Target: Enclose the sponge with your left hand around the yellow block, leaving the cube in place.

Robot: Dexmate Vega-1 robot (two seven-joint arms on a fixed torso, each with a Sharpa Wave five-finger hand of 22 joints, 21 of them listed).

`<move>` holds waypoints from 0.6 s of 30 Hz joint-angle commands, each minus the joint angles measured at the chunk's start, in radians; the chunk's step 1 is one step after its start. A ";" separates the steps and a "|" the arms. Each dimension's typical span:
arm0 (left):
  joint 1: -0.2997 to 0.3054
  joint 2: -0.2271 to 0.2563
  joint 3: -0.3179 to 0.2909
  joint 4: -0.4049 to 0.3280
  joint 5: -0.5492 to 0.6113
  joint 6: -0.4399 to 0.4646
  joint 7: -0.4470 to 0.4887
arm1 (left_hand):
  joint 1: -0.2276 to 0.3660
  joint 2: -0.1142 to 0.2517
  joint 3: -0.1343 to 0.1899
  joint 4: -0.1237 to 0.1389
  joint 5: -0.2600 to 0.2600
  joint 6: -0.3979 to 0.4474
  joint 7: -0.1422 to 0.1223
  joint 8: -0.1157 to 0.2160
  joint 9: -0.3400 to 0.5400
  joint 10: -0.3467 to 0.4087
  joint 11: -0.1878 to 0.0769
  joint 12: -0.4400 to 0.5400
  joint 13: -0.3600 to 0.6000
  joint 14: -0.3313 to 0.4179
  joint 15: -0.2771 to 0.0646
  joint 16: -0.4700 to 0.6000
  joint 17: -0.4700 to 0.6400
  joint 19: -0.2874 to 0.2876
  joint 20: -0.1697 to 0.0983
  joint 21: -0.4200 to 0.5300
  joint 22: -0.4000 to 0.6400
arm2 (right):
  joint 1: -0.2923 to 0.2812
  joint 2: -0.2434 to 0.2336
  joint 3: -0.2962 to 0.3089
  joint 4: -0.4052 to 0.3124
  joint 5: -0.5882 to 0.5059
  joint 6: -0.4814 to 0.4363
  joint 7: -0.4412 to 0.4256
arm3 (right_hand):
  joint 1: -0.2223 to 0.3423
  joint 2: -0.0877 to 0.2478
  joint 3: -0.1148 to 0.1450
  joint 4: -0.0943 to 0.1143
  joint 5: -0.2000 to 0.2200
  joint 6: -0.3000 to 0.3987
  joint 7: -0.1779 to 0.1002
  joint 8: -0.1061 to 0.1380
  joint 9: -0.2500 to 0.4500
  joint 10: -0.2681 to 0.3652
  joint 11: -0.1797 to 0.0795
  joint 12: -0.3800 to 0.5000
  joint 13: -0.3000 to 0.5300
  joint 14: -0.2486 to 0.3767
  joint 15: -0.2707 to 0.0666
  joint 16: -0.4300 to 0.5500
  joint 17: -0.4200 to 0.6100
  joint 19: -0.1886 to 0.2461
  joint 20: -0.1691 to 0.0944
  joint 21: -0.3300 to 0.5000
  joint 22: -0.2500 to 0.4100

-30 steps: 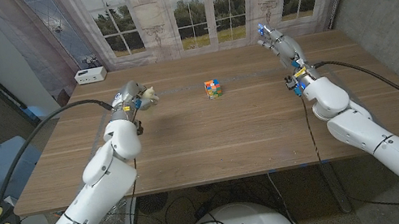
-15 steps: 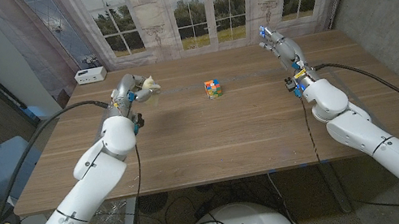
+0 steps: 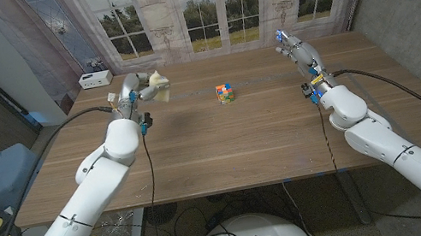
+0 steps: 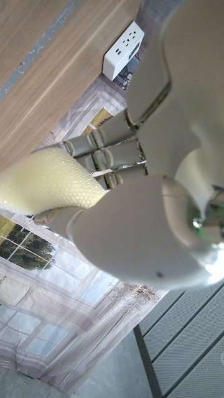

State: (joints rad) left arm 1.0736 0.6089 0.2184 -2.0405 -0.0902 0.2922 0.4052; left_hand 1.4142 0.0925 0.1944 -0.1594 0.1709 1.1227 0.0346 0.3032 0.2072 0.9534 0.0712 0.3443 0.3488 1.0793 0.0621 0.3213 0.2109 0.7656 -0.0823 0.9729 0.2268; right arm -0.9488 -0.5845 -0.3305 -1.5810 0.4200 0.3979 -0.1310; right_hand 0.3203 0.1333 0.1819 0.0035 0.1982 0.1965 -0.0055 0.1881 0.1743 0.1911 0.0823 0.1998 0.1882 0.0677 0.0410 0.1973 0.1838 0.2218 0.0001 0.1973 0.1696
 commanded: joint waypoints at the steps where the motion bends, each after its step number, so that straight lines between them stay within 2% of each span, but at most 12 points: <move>1: -0.041 -0.016 0.005 0.087 -0.174 -0.145 -0.012 | 0.025 0.017 0.010 0.006 0.008 0.010 0.003 -0.001 0.002 0.145 -0.138 0.006 0.012 0.264 -0.291 0.000 0.003 -0.007 -0.113 0.008 0.000 | -0.007 0.000 0.003 -0.007 -0.003 -0.007 -0.015 | 0.010 0.000 0.008 -0.002 -0.004 0.010 0.000 0.001 0.006 0.004 -0.001 -0.001 0.004 0.010 0.002 -0.004 0.003 0.002 0.003 -0.001 0.003; 2: -0.044 -0.019 0.007 0.094 -0.184 -0.155 -0.011 | 0.026 0.017 0.010 0.006 0.008 0.009 0.003 -0.002 0.003 0.146 -0.143 0.006 0.012 0.265 -0.292 0.000 0.004 -0.008 -0.112 0.011 0.000 | -0.007 0.000 0.003 -0.007 -0.003 -0.008 -0.015 | 0.010 0.000 0.009 -0.002 -0.005 0.010 -0.001 0.001 0.006 0.004 -0.001 -0.001 0.004 0.010 0.002 -0.004 0.003 0.002 0.003 -0.001 0.003; 11: -0.071 -0.047 0.003 0.158 -0.336 -0.229 -0.063 | 0.025 0.019 0.011 0.008 0.007 0.005 0.001 -0.007 0.003 0.146 -0.138 0.002 0.014 0.263 -0.291 -0.004 0.001 -0.013 -0.112 0.023 -0.003 | -0.013 0.002 0.004 -0.013 -0.004 -0.012 -0.024 | 0.010 -0.001 0.009 -0.003 -0.005 0.010 -0.001 0.001 0.006 0.003 -0.001 -0.002 0.004 0.010 0.002 -0.004 0.004 0.002 0.005 -0.002 0.003; 18: -0.086 -0.037 0.015 0.179 -0.388 -0.244 -0.071 | 0.026 0.018 0.011 0.007 0.006 0.003 0.003 -0.010 0.004 0.145 -0.142 -0.002 0.014 0.265 -0.292 -0.006 -0.002 -0.016 -0.111 0.030 -0.005 | -0.020 0.002 0.005 -0.019 -0.005 -0.014 -0.031 | 0.010 -0.001 0.010 -0.003 -0.005 0.011 -0.001 0.001 0.006 0.002 -0.001 -0.002 0.004 0.011 0.002 -0.004 0.004 0.001 0.005 -0.002 0.003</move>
State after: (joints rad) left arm 1.0142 0.5759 0.2236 -1.9112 -0.3573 0.1050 0.3616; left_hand 1.4142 0.0925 0.1956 -0.1580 0.1744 1.1209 0.0361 0.2969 0.2068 0.9533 0.0710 0.3418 0.3488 1.0792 0.0619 0.3163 0.2082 0.7547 -0.0822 0.9952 0.2219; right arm -0.9596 -0.5834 -0.3271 -1.5916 0.4167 0.3880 -0.1522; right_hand 0.3203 0.1332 0.1860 -0.0006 0.1981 0.1965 -0.0055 0.1881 0.1743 0.1910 0.0822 0.2001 0.1882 0.0676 0.0409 0.1973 0.1838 0.2217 0.0001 0.1973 0.1696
